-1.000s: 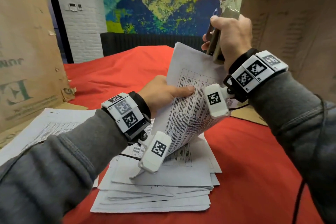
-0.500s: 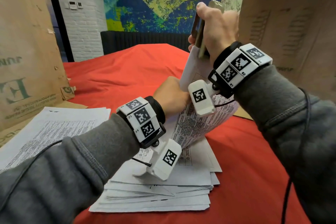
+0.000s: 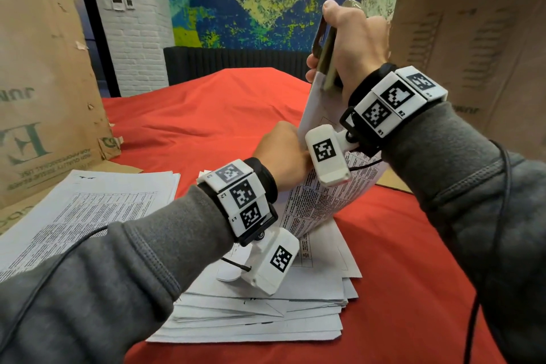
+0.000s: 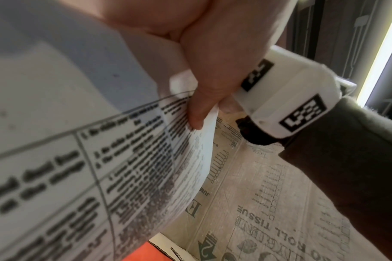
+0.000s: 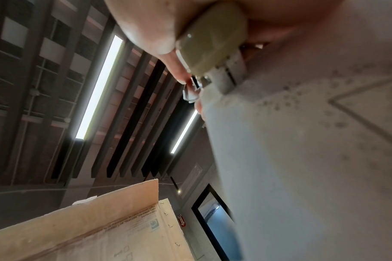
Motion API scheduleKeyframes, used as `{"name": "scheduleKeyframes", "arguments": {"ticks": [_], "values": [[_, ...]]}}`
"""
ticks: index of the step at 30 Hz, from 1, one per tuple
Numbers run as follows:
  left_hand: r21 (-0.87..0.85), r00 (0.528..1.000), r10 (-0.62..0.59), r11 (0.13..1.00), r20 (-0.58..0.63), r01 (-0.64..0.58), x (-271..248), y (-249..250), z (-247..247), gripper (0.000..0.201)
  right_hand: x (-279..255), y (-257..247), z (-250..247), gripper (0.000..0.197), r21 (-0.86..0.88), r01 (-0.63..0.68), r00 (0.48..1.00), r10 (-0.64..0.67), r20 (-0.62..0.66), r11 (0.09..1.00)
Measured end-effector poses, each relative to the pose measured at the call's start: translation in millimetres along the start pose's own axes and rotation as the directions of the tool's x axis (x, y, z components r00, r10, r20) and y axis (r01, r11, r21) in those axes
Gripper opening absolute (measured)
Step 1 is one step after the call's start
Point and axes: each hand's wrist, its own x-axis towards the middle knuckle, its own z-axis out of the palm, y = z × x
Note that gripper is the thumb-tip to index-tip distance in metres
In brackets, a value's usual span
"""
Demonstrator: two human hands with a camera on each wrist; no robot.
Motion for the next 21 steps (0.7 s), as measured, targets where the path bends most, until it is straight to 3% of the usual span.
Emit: {"name": "scheduleKeyframes", "arguments": {"ticks": [3, 9, 13, 15, 18, 21], "values": [[0.016, 1.000, 0.013, 1.000, -0.005, -0.013, -2.8, 2.3, 0.5, 0.040, -0.5, -1.2, 0.8, 0.035, 0.011, -0.006, 1.000, 0.006, -0.005, 1.000], [0.057, 1.000, -0.012, 0.998, -0.012, 0.013, -7.7, 3.9, 4.2, 0.041, -6.7, 2.4, 0.8, 0.036, -0.015, 0.032, 0.996, -0.034, -0.086, 0.999], [-0.020, 1.000, -0.027, 0.999, 0.012, 0.028, -7.5, 2.2, 7.2, 0.042, -4.6, 2.2, -7.2, 0.036, 0.007, -0.046, 0.994, 0.045, 0.096, 0.999], [-0.064, 0.999, -0.037, 0.997, 0.018, 0.038, -8.3, 1.9, 6.6, 0.044, 0.2, -0.2, -15.2, 0.033, 0.043, -0.077, 0.990, 0.071, 0.125, 0.996], [-0.156, 0.998, -0.031, 0.987, 0.048, 0.039, -6.3, -3.0, -1.0, 0.026, 16.7, -0.8, -34.4, 0.028, 0.097, -0.079, 0.997, 0.079, 0.001, 0.992], [-0.180, 1.000, 0.011, 0.984, 0.029, -0.005, -11.8, -8.4, -19.6, 0.033, 32.8, 11.4, -68.8, 0.024, 0.066, -0.071, 0.991, 0.078, -0.109, 0.995]]}}
